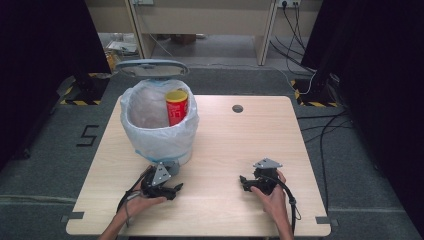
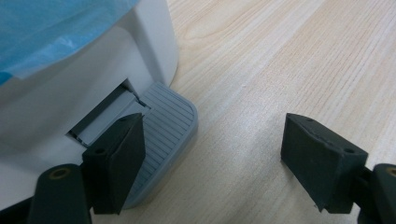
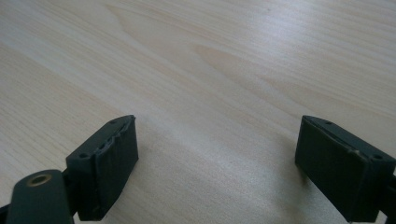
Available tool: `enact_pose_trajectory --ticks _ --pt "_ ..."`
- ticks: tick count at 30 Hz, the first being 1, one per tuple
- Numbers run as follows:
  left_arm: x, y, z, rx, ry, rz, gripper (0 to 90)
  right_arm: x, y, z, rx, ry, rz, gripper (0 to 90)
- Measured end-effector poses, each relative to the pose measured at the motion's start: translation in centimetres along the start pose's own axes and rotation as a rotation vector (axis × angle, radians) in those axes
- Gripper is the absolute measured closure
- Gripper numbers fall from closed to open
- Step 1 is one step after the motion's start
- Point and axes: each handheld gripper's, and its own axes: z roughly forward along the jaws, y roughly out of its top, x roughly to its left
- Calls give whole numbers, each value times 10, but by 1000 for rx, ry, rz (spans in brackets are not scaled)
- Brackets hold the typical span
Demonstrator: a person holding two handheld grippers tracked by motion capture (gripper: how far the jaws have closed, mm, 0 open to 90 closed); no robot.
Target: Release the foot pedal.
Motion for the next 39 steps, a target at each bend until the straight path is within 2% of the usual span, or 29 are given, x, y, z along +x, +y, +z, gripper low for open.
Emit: enact_pose_trajectory --ticks 16,23,27,35,38,39 --pt "-1 0 -1 -7 3 9 213 0 0 0 -1 0 -2 136" --pt "2 0 -3 -31 -16 -38 213 0 0 0 -1 0 -2 135" --pt "1 2 -3 -19 -4 -24 213 0 0 0 -1 0 -2 134" --pt "4 5 -9 -34 -33 -63 221 0 0 0 0 0 -2 134" --pt "4 6 -12 -64 -18 -72 221 0 0 0 0 0 -2 133" --pt "5 9 -16 -58 -21 -72 220 0 0 0 0 0 -2 133"
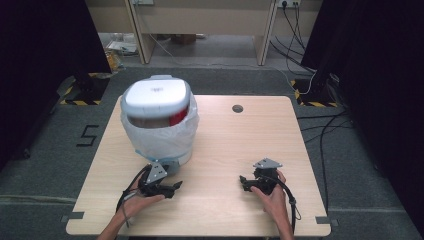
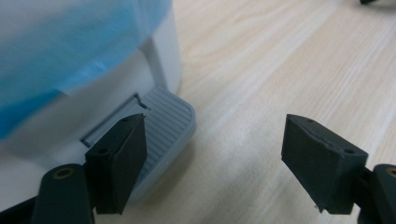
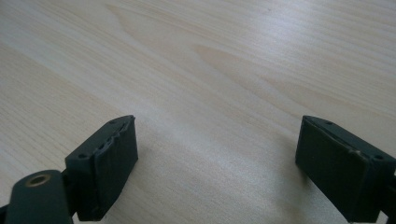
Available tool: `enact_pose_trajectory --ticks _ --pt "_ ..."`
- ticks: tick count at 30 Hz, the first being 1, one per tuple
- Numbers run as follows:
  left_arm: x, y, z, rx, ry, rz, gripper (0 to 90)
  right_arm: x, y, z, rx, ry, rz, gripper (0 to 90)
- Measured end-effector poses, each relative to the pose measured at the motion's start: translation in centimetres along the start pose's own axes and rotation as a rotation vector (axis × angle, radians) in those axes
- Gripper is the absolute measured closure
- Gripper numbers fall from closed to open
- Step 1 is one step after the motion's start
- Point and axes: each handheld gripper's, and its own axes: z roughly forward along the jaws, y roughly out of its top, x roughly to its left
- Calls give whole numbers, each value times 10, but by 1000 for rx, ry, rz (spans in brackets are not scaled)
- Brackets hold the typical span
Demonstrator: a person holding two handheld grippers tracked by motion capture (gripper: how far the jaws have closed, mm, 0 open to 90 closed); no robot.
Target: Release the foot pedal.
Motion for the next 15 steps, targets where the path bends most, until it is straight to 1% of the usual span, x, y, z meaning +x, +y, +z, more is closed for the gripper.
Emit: enact_pose_trajectory --ticks 2,4,7,11,15 --pt "-1 2 -3 -13 2 1 217 0 0 0 -1 1 -1 131" --pt "-1 4 -9 -13 -1 6 216 0 0 0 -1 1 -1 130" --pt "-2 7 -16 -33 -6 8 214 0 0 0 -1 1 -1 130" --pt "-2 10 -25 -38 -18 -2 212 0 0 0 -1 1 -1 130" --pt "-2 8 -30 -37 -20 -7 210 0 0 0 -1 1 -1 130"
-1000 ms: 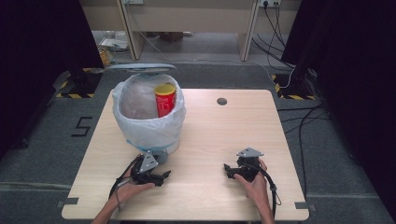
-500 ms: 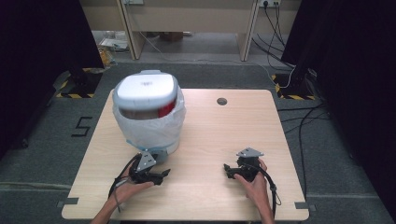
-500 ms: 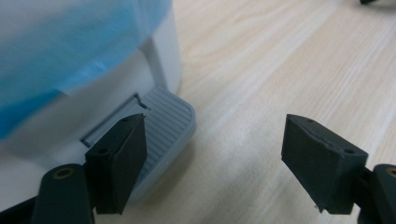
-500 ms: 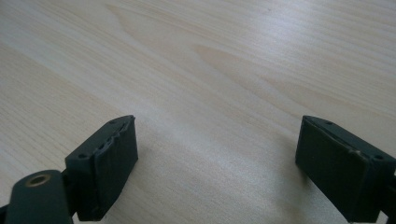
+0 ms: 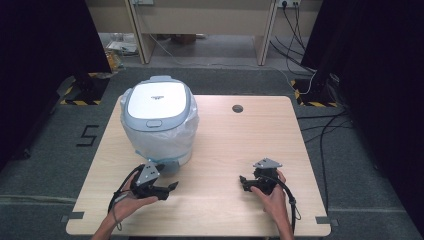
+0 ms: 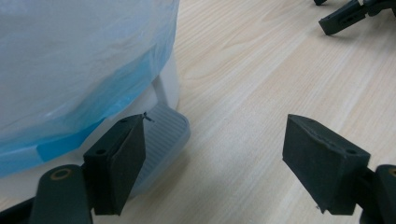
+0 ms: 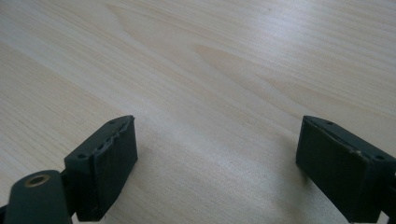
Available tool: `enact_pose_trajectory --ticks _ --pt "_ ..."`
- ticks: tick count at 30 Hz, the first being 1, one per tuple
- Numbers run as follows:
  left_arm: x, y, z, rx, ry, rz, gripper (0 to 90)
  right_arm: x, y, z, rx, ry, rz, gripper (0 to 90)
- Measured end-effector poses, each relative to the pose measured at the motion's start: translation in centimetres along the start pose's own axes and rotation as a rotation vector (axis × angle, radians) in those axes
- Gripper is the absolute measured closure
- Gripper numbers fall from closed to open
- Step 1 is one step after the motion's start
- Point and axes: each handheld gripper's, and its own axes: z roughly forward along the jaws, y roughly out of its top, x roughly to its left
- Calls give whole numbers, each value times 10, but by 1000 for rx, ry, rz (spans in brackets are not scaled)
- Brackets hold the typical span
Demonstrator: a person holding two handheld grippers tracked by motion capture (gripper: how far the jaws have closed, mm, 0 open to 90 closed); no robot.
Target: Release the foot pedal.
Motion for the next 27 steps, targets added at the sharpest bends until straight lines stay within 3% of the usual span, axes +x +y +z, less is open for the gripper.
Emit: enact_pose_trajectory --ticks 15,27 --pt "9 -18 -14 20 2 -34 206 0 0 0 0 0 0 130" --pt "28 -40 -19 62 50 -71 205 0 0 0 0 0 0 130"
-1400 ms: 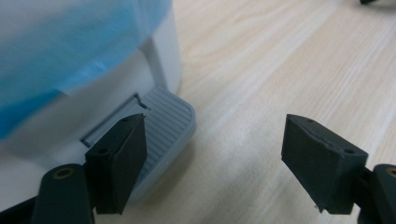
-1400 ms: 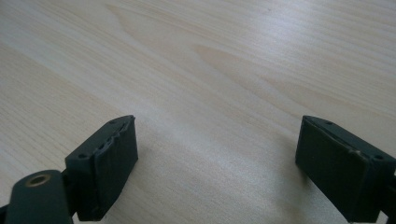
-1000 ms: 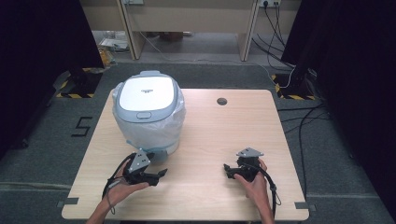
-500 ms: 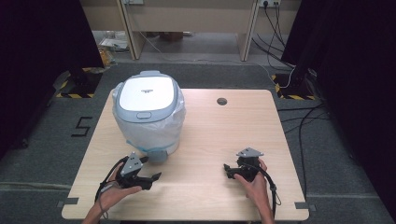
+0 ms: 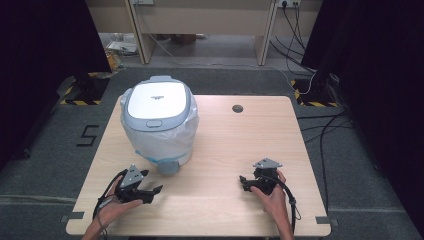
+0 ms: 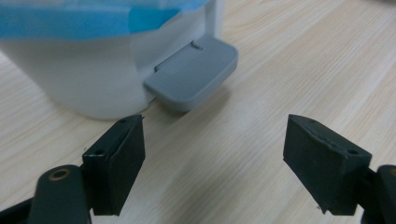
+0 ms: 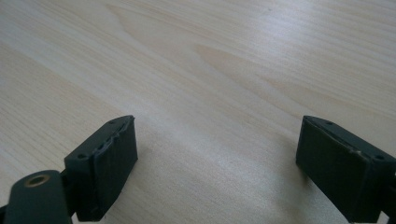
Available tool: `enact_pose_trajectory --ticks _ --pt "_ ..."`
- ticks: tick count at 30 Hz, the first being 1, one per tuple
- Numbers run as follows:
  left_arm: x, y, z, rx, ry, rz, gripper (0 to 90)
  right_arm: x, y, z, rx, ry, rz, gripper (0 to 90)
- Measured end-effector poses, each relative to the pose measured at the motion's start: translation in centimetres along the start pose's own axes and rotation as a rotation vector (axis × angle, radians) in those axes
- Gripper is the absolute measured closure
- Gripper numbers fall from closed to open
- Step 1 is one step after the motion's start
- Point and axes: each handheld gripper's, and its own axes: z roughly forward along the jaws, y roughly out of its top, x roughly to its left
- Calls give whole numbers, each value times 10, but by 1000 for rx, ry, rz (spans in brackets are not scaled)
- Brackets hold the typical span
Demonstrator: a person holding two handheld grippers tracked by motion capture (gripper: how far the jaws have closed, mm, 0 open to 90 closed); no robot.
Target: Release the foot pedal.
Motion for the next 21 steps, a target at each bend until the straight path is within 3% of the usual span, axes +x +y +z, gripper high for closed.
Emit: enact_pose_trajectory --ticks 11,16,21 --pt "8 -17 -6 26 13 -17 204 0 0 0 0 0 0 130" --pt "7 -25 -10 63 0 6 201 0 0 0 0 0 0 130" --pt "7 -32 -15 65 3 4 201 0 0 0 0 0 0 130"
